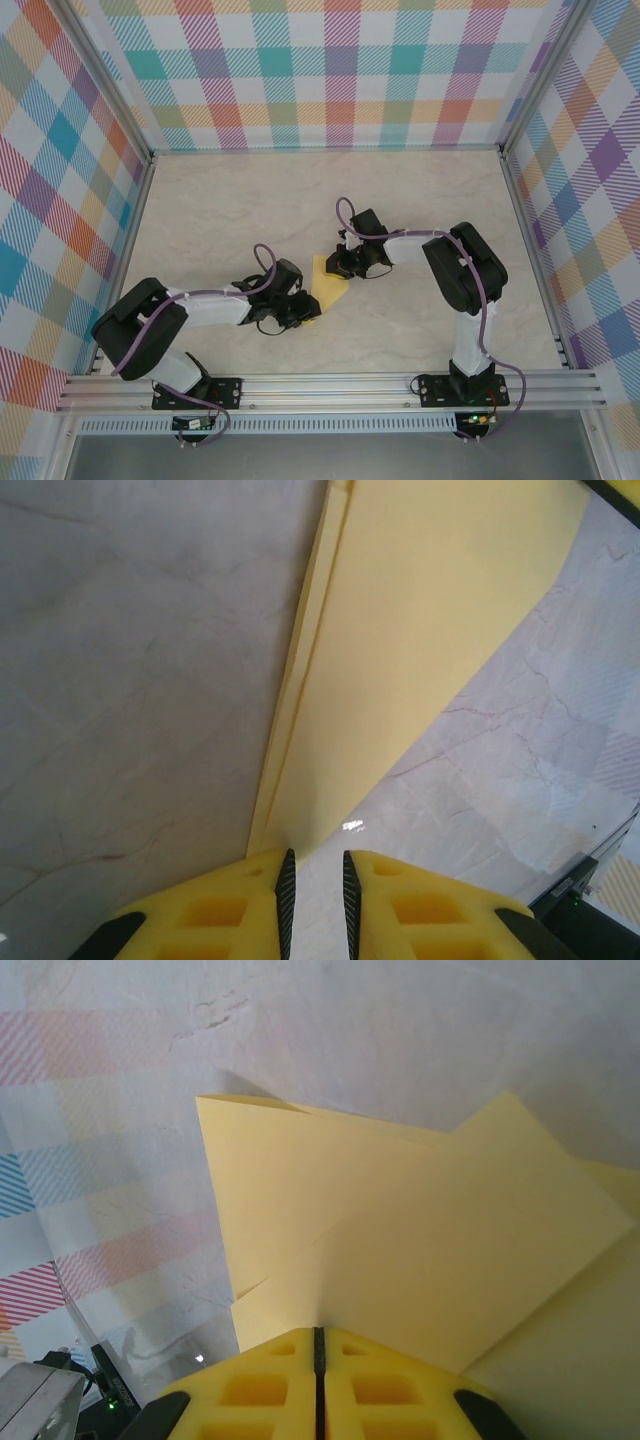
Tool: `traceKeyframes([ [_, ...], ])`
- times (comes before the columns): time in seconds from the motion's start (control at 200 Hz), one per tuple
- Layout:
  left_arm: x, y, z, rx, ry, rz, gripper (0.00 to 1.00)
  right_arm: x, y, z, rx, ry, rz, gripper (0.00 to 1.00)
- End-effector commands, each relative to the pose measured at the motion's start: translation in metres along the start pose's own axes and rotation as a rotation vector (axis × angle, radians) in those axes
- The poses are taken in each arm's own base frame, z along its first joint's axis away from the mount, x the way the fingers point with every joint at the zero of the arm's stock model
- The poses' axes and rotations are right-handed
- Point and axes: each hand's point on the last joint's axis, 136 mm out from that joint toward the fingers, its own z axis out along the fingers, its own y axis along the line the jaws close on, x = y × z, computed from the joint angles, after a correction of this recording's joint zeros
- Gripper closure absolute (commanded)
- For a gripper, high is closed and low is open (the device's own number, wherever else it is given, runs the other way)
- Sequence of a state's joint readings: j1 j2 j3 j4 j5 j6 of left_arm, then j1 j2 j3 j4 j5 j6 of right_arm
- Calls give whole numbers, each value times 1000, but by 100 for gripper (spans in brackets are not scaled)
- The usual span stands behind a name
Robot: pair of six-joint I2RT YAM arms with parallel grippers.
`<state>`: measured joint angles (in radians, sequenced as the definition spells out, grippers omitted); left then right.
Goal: Fold a paper plane with a square sheet of paper (pick it up from the middle)
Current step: Fourth fold the wing at the center of the table.
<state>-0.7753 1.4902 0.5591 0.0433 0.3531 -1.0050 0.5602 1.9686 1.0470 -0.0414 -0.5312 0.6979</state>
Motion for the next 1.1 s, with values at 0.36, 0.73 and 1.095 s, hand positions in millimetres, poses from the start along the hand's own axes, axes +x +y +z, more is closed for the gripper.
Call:
traceKeyframes([
  [0.36,-12,14,-51,-122,-135,36,76,31,-47,5,160,74,14,90],
  [0.73,-65,-18,-56,-103,-199,107,67,23,9,-61,183,-38,-162,75],
  [1.095,-77,-43,-28,-126,-81,209,60,48,-26,-62,173,-103,176,65],
])
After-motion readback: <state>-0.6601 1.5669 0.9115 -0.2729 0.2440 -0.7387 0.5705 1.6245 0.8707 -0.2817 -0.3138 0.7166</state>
